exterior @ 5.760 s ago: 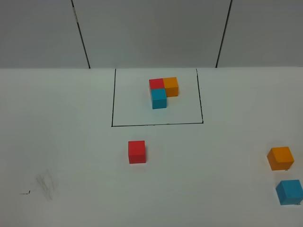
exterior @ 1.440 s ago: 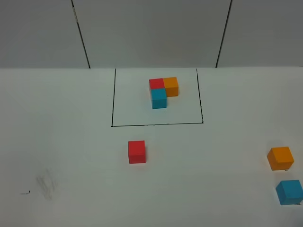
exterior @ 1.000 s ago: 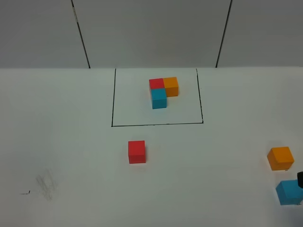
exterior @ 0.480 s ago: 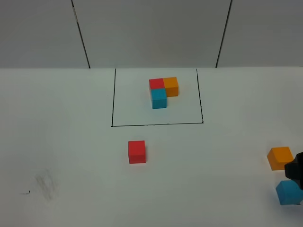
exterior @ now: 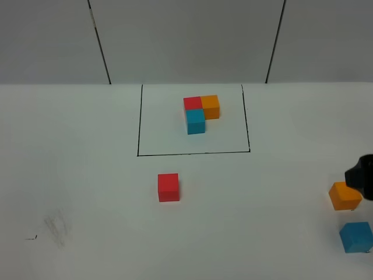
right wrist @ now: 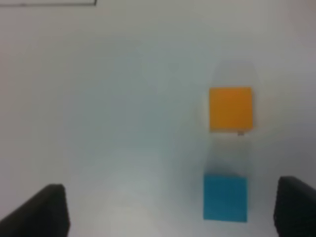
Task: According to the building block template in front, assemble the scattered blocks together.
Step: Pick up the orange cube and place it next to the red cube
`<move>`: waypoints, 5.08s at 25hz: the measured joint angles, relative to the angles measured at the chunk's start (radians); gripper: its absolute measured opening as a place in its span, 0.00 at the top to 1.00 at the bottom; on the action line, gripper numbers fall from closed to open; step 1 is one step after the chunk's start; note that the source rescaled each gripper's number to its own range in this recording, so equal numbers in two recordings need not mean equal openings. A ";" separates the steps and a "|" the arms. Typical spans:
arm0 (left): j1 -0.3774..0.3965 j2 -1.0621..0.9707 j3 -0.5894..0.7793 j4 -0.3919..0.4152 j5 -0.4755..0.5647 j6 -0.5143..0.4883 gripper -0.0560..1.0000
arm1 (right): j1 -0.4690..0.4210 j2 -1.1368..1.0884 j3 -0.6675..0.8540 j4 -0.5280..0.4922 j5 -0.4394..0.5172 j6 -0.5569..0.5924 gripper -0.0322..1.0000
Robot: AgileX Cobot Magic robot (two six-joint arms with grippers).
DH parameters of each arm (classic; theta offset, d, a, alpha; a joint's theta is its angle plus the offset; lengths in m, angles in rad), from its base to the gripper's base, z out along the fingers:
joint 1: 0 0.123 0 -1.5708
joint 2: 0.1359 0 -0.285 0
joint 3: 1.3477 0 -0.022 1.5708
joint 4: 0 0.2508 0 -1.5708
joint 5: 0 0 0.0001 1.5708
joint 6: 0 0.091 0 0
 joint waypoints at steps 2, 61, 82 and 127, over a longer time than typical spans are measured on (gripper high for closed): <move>0.000 0.000 0.000 0.000 0.000 0.000 0.14 | 0.000 0.037 -0.059 0.004 0.027 0.000 0.28; 0.000 0.000 0.000 0.000 0.000 0.002 0.14 | 0.000 0.689 -0.261 -0.203 -0.043 0.112 0.28; 0.000 0.000 0.000 0.000 0.000 0.002 0.14 | 0.000 0.809 -0.231 -0.204 -0.135 0.132 0.29; 0.000 0.000 0.000 0.000 0.000 0.000 0.14 | -0.001 0.605 -0.230 -0.205 0.003 -0.035 0.96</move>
